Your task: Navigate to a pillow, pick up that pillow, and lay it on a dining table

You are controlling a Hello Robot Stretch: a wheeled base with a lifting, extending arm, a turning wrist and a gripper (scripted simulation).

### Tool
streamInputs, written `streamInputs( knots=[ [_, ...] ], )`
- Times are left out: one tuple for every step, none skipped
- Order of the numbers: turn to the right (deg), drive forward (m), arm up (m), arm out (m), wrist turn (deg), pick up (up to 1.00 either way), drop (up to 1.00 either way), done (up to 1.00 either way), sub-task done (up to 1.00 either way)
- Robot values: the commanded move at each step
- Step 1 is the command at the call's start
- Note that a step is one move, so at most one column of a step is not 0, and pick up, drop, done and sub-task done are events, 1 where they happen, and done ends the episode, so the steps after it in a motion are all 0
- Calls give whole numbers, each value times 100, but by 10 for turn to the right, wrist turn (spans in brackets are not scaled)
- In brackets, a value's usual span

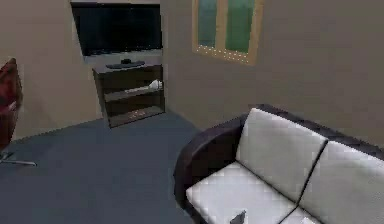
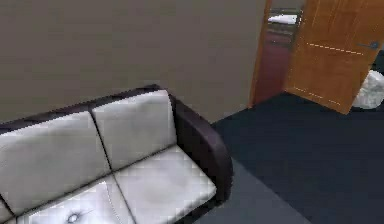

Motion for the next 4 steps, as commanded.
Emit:
streamInputs(
  knots=[
    [-360, 0, 0, 0, 0, 0, 0, 0, 0],
    [0, 0, 48, 0, 0, 0, 0, 0, 0],
    [0, 0, 0, 32, 0, 0, 0, 0, 0],
    [0, 0, 0, 0, 450, 0, 0, 0, 0]
  ],
)
